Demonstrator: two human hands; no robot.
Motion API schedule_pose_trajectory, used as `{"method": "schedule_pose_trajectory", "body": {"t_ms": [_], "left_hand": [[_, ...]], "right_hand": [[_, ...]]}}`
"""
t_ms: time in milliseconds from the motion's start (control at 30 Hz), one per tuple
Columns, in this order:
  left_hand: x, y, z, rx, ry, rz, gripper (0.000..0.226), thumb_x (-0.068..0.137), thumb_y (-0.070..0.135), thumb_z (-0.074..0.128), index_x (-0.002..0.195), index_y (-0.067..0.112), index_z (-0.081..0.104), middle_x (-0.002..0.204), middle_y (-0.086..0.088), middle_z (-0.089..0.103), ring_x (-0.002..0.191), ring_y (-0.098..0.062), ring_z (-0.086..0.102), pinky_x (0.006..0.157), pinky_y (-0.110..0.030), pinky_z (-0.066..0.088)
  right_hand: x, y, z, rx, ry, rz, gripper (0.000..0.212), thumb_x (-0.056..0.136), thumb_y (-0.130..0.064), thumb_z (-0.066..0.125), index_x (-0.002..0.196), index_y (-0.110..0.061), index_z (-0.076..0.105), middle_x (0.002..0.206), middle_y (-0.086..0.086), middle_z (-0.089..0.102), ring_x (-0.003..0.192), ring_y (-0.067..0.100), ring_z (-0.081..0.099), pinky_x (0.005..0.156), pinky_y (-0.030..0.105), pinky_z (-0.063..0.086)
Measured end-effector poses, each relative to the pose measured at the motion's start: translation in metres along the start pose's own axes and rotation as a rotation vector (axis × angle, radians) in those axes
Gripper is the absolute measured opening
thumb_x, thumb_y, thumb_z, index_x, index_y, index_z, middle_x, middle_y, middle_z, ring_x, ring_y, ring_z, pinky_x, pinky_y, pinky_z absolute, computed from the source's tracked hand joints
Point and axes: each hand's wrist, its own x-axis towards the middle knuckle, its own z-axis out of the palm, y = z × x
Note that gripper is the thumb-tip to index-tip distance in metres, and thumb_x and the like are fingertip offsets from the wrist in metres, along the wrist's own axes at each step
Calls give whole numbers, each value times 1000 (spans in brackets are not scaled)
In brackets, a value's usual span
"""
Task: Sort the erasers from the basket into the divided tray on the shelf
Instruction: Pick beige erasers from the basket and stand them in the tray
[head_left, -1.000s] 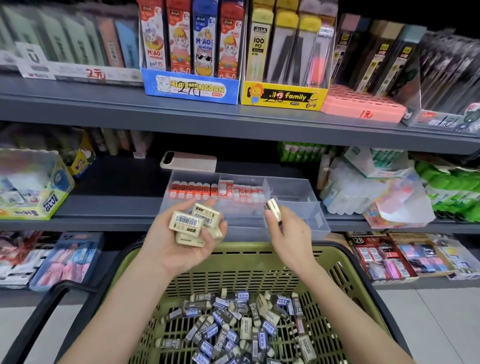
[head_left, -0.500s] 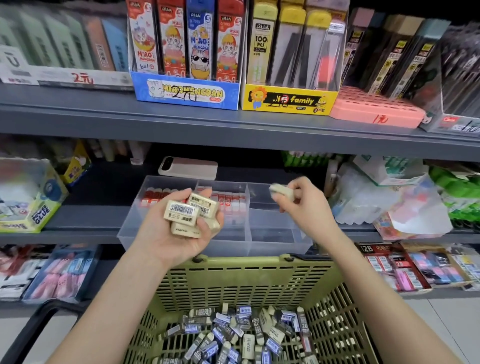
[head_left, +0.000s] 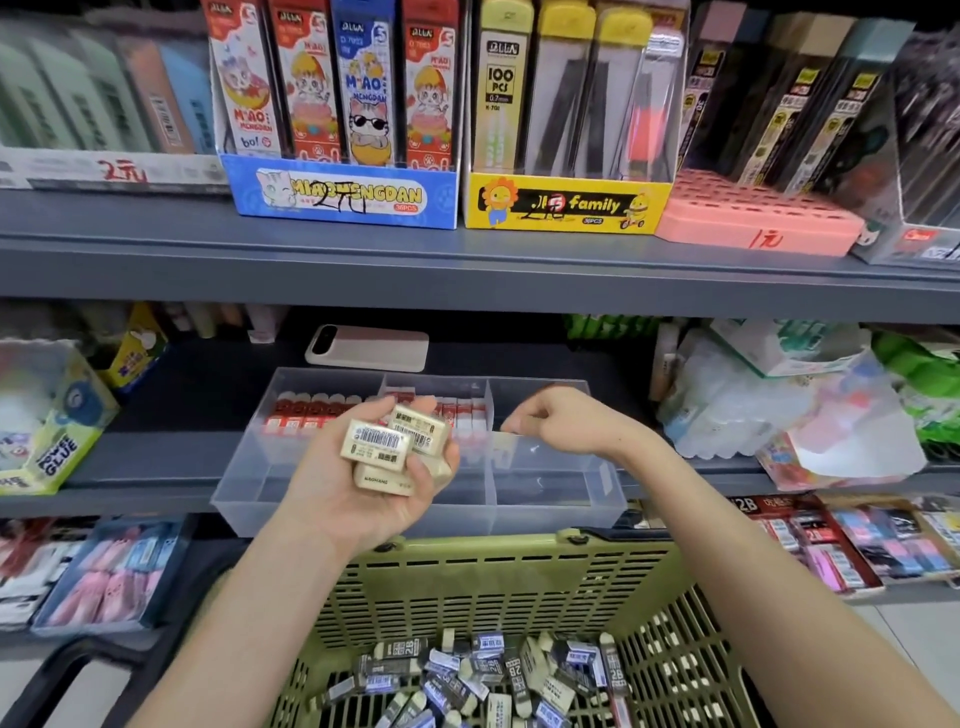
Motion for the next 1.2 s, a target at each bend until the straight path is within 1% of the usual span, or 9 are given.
{"method": "schedule_pose_trajectory", "body": {"t_ms": [133, 267, 367, 433, 500, 667, 767, 900, 1200], "left_hand": [[4, -2, 0, -1, -4, -18, 30, 73, 25, 61, 91, 6, 76, 94, -16, 66, 80, -30, 64, 38, -22, 49], [6, -4, 0, 13, -21, -29, 30, 75, 24, 60, 94, 7, 76, 92, -17, 67, 78, -30, 65, 39, -22, 50], [8, -6, 2, 16, -42, -30, 31, 76, 25, 59, 93, 7, 76, 93, -16, 68, 76, -29, 65, 40, -21, 50], [9, -8, 3, 9, -48, -31, 32, 78, 26, 58, 95, 6, 76, 95, -15, 68, 72, -25, 64, 41, -21, 50], [10, -9, 4, 6, -53, -41, 32, 80, 27, 57, 98, 7, 75, 96, -13, 68, 73, -23, 62, 41, -22, 50], [8, -7, 4, 12, -29, -29, 34, 78, 26, 57, 100, 6, 75, 97, -19, 67, 82, -30, 66, 39, -22, 50], [7, -4, 3, 19, -3, 4, 34, 75, 24, 58, 99, 8, 76, 99, -20, 68, 79, -32, 67, 39, -22, 49], [6, -3, 3, 17, 4, 10, 34, 74, 24, 59, 99, 8, 76, 98, -20, 68, 78, -31, 67, 38, -22, 49], [7, -4, 2, 10, 32, 7, 33, 77, 24, 58, 98, 6, 76, 99, -22, 68, 78, -32, 67, 38, -22, 49]], "right_hand": [[-8, 0, 1, 34, 77, 16, 27, 97, -22, 47, 108, -11, 69, 114, 0, 68, 108, 12, 59, 97, 25, 42], [-32, -21, 11, 117, 410, -214, 27, 92, -41, 51, 90, -24, 71, 90, -16, 69, 89, 3, 60, 82, 24, 43], [-54, -46, 22, 42, 483, -364, 24, 80, -52, 58, 82, -33, 72, 82, -18, 63, 84, 5, 51, 79, 19, 35], [-59, -56, 28, -103, 481, -342, 23, 78, -47, 65, 90, -29, 73, 89, -13, 62, 88, 9, 46, 81, 22, 34], [-60, -59, 32, -37, 469, -318, 17, 79, -34, 71, 93, -24, 73, 92, -10, 61, 92, 9, 47, 83, 22, 36], [-53, -44, 9, 675, 502, -194, 5, 84, -7, 64, 86, -12, 64, 82, -1, 67, 69, 2, 61, 63, 15, 49], [-35, -16, -10, 269, 584, -75, 4, 83, -11, 66, 83, -15, 64, 77, -5, 65, 66, 5, 58, 60, 11, 44], [-10, -3, -7, -9, 404, -20, 10, 79, -14, 72, 88, -11, 74, 89, -1, 71, 77, 6, 59, 70, 13, 41], [6, -1, 9, 3, 170, 17, 25, 93, -13, 49, 110, -12, 68, 115, 2, 67, 96, 10, 58, 80, 16, 40]]}}
